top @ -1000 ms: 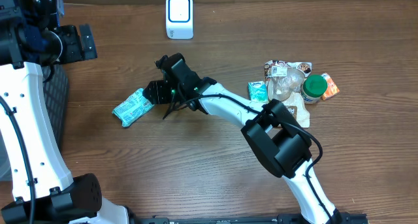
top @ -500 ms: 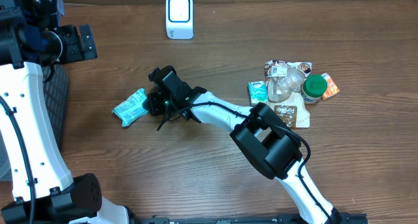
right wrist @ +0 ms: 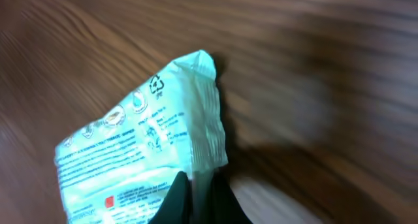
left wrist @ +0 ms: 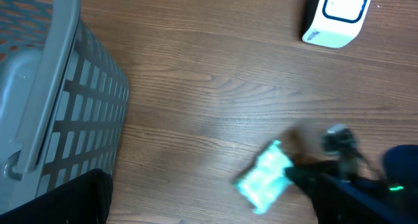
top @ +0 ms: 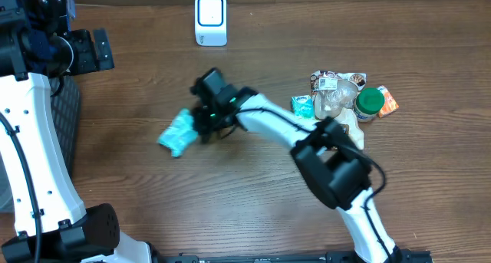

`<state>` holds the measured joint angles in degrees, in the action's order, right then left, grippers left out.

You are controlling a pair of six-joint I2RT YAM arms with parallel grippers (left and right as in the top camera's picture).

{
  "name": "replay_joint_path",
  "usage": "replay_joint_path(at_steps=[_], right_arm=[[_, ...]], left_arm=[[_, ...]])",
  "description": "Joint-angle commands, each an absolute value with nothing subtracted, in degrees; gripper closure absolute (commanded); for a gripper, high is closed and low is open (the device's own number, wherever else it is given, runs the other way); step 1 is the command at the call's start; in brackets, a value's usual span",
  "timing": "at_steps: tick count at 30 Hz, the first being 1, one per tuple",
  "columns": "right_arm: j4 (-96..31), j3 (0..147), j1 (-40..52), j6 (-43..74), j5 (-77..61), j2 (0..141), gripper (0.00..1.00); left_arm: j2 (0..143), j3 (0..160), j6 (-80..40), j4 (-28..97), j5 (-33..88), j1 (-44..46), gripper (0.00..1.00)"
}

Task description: Scan the item barcode

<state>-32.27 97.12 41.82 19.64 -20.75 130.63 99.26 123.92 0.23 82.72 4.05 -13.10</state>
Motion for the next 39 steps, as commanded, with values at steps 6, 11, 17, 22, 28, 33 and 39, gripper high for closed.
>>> replay_joint_path(at_steps=[6,11,17,22,28,33,39], right_arm=[[-42.2,97.3,35.0,-5.6,-20.3,122.5,0.62],[-45.6,97.3,31.9,-5.4,-18.7,121.4,0.42],[-50.9,97.7,28.7,-2.2,-20.7,114.6,0.35],[-52.1,97.7,28.3,4.4,-20.7,111.6,0.35],[-47.9,97.4,30.9,18.3,-20.6,113.6,0.38],[-39.7,97.4,36.4,25.9,-18.1,118.5,0.38],[-27.8,97.4,43.0,31.8,-13.8,125.3,0.38]], left_arm=[[99.0,125.0,1.3,82.5,3.9,-12.7,0.01],[99.0,125.0,1.3,82.5,3.9,-12.7,0.0],[99.0,125.0,1.3,82.5,3.9,-12.7,0.0],[99.0,125.0,1.3,82.5,3.9,-12.7,0.0],[99.0,125.0,1.3,82.5,3.9,-12.7,0.01],[99.0,125.0,1.3,82.5,3.9,-12.7,0.01],[99.0,125.0,1.3,82.5,3.9,-12.7,0.0]])
